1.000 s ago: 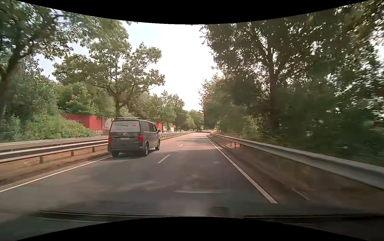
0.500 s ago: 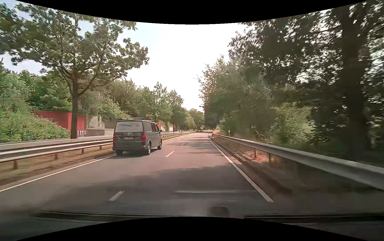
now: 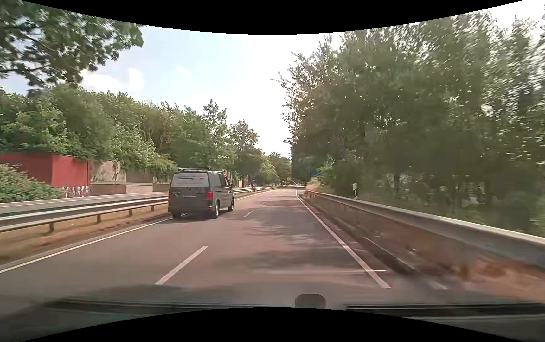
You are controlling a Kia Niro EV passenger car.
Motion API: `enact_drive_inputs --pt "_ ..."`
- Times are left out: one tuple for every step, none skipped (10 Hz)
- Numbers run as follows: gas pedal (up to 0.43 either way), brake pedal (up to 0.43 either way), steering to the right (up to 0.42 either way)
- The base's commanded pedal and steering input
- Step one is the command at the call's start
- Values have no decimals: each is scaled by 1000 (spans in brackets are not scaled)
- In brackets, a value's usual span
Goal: Follow the waypoints while adhering to traffic rules and regulations
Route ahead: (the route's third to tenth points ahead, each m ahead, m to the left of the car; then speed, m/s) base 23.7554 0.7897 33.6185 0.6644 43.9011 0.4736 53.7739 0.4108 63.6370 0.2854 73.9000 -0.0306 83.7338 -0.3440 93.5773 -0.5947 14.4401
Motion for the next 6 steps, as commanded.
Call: enact_drive_inputs --pt "169 0 -5" --pt "157 0 -5" --pt "157 0 -4" --pt "157 0 -4" --pt "157 0 -4" --pt "157 0 -3"
